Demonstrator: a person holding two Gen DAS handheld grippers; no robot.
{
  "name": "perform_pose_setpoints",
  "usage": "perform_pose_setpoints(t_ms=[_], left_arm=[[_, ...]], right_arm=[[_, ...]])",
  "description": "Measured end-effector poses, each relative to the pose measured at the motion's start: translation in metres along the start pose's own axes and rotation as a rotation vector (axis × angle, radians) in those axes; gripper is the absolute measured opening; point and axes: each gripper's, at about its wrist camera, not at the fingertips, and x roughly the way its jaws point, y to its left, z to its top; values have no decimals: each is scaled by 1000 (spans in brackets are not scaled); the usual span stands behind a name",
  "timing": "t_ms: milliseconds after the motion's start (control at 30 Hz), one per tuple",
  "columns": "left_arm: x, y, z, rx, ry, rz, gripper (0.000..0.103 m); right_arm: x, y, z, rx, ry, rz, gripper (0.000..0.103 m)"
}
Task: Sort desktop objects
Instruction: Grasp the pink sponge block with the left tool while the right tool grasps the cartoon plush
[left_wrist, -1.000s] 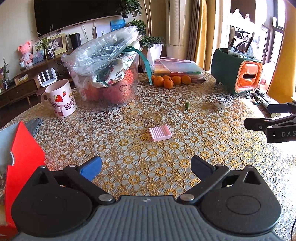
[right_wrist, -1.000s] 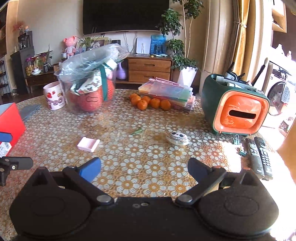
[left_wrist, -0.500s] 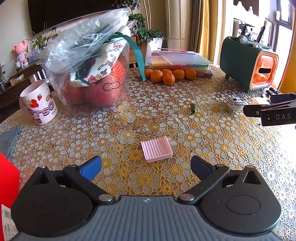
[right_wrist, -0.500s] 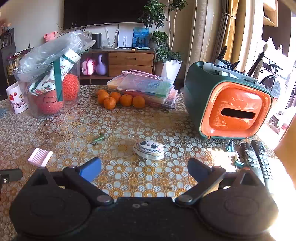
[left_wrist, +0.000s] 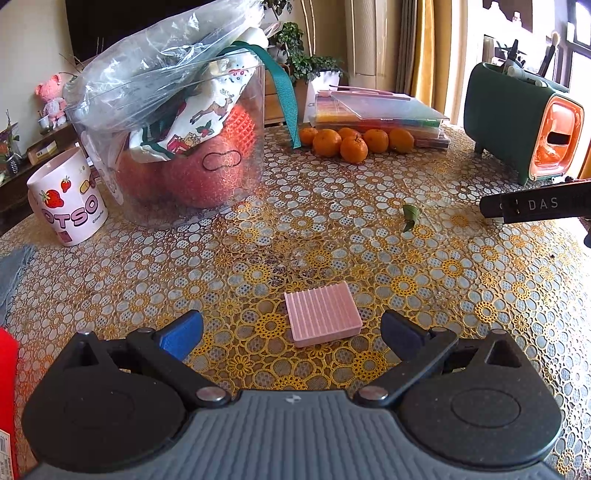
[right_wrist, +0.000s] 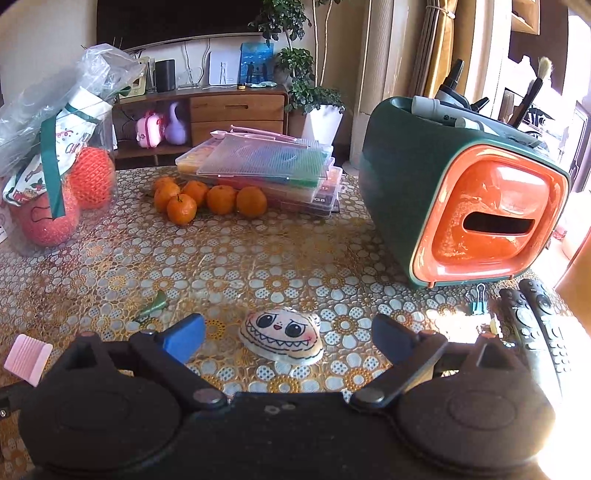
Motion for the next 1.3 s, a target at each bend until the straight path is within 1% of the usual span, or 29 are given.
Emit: perform_pose_setpoints(t_ms=[200, 233, 267, 300, 367, 400, 433, 500, 533, 600, 633, 700, 733, 767, 800, 867, 900, 1100, 1300], left_arm=[[4, 0, -1, 1, -3, 9, 100], [5, -1, -1, 3, -1, 8, 100], [6, -1, -2, 2, 1, 5, 97], [7, 0, -2, -4, 2, 0, 95], [7, 0, -3, -15, 0, -4, 94], [7, 0, -2, -16, -1, -4, 93], [7, 0, -2, -18, -4, -6, 91], [5, 1, -2, -24, -8, -23, 75], [5, 1, -1, -27, -6, -31, 73], [4, 0, -1, -30, -4, -42, 64], [3, -1, -1, -29, -4, -45, 61], [1, -2, -1, -28, -4, -54, 51], [1, -3, -1, -28, -2, -56, 50], [1, -3, -1, -29, -1, -57, 49], [1, -3, -1, -32, -1, -63, 45], [1, -2, 0, -31, -1, -68, 41], [1, -2, 0, -30, 1, -71, 40], [0, 2, -1, -29, 5, -77, 40], [-7, 8, -5, -42, 14, -82, 40]], right_arm=[[12, 1, 1, 2, 17, -10, 94], [14, 2, 2, -2, 18, -15, 92], [15, 3, 2, -4, 19, -19, 88], [17, 3, 2, -4, 22, -19, 86], [20, 3, 2, -1, 28, -21, 85], [21, 3, 2, -1, 29, -24, 84], [22, 3, 2, -1, 31, -24, 81], [24, 4, 1, 3, 38, -21, 77], [25, 4, 1, 6, 40, -21, 75], [25, 3, 0, 14, 42, -16, 72], [25, 3, 0, 17, 43, -13, 69], [24, 4, -1, 24, 44, -6, 65], [23, 4, -1, 26, 45, -1, 60], [23, 4, -2, 28, 48, 5, 58], [23, 4, -2, 29, 50, 10, 58], [23, 6, -2, 26, 54, 15, 53], [22, 7, -2, 23, 56, 17, 51], [19, 8, -2, 19, 56, 17, 50], [5, 15, -6, 5, 51, 64, 50]])
